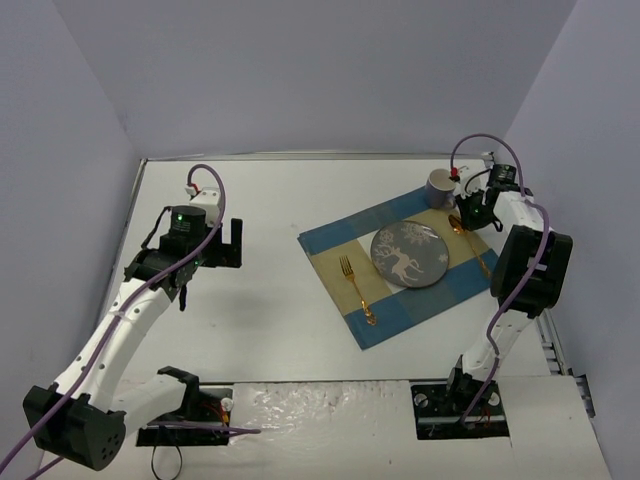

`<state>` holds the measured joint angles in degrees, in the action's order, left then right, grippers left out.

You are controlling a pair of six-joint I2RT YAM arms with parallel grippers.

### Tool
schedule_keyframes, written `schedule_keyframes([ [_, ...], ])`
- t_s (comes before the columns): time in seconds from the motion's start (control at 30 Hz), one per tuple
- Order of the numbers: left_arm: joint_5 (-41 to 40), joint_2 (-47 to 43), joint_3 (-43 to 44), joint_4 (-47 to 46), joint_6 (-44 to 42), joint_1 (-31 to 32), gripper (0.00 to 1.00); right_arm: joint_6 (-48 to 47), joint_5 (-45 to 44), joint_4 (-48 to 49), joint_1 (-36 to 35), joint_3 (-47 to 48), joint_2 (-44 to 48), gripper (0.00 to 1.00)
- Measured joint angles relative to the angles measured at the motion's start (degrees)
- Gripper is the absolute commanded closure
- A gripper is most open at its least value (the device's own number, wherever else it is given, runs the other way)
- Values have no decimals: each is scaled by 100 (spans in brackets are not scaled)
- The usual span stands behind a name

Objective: Set the dinner table for one person

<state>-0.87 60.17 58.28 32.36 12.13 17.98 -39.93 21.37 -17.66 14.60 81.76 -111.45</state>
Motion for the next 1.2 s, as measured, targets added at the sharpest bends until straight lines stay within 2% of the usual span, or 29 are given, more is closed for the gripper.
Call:
schedule_keyframes([
  [1.2,256,361,0,-3,4,-236,3,-71,123,319,0,337,-655,99],
])
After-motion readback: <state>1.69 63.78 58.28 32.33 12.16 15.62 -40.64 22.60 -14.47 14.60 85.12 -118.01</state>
